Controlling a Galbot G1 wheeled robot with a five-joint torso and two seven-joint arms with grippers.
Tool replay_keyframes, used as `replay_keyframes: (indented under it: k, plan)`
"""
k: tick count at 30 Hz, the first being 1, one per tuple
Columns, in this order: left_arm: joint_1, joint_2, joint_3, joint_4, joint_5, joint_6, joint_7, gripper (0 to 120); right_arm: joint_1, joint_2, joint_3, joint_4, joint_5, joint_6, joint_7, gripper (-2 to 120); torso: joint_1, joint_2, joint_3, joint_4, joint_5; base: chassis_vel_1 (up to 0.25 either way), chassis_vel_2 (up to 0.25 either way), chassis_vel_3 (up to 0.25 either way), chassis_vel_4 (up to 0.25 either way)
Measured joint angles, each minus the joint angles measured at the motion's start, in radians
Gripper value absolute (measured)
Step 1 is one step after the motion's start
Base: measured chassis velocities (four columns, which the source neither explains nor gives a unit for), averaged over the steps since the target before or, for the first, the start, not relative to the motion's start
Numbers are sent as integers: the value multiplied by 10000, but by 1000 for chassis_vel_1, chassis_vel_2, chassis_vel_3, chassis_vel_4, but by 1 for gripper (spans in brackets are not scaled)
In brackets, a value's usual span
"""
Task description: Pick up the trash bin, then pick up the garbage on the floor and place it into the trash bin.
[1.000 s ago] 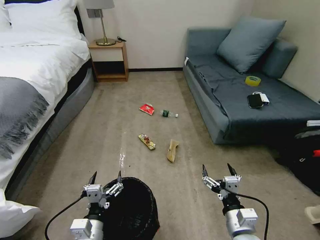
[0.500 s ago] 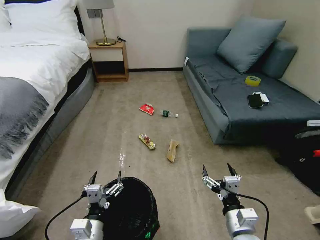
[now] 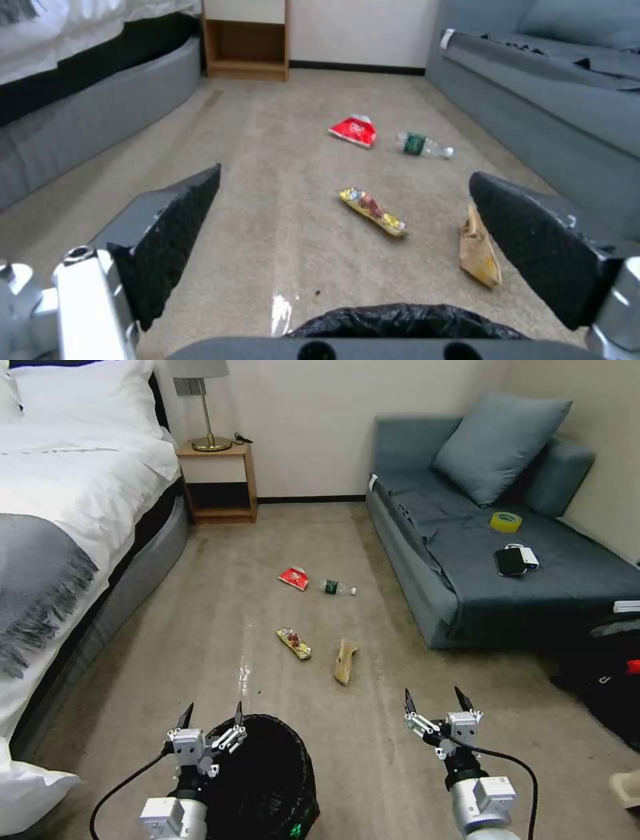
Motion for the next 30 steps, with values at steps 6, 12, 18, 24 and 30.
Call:
replay_keyframes:
  k: [6, 12, 18, 24, 30]
  plan:
    - [-1292, 46, 944, 1976, 306, -1050, -326, 100, -485, 1049, 573, -1283, -2127, 1305, 44, 100, 0, -2, 1, -4, -10, 0, 0, 0, 0]
    - [-984, 161, 973, 1046, -2, 82, -819, 100, -652, 1435, 775, -1756, -2914, 1795, 72, 100, 0, -2, 1, 0, 1, 0, 0, 0, 0]
    - [-763, 231, 879, -75, -22, 1679, -1419, 100, -656, 1433, 741, -1650, -2832, 1654, 32, 100, 0, -2, 1, -1, 0, 0, 0, 0, 0]
    - [-581, 308, 781, -1245, -146, 3571, -2158, 100, -635, 1422, 174, -243, -1481, -58, -411, 100, 0, -1, 1, 0, 1, 0, 0, 0, 0]
    - [-394, 490, 614, -1663, -901, 5658, -2802, 100, -715, 1234, 271, 254, -895, -461, -394, 100, 0, -1, 1, -1, -3, 0, 0, 0, 0]
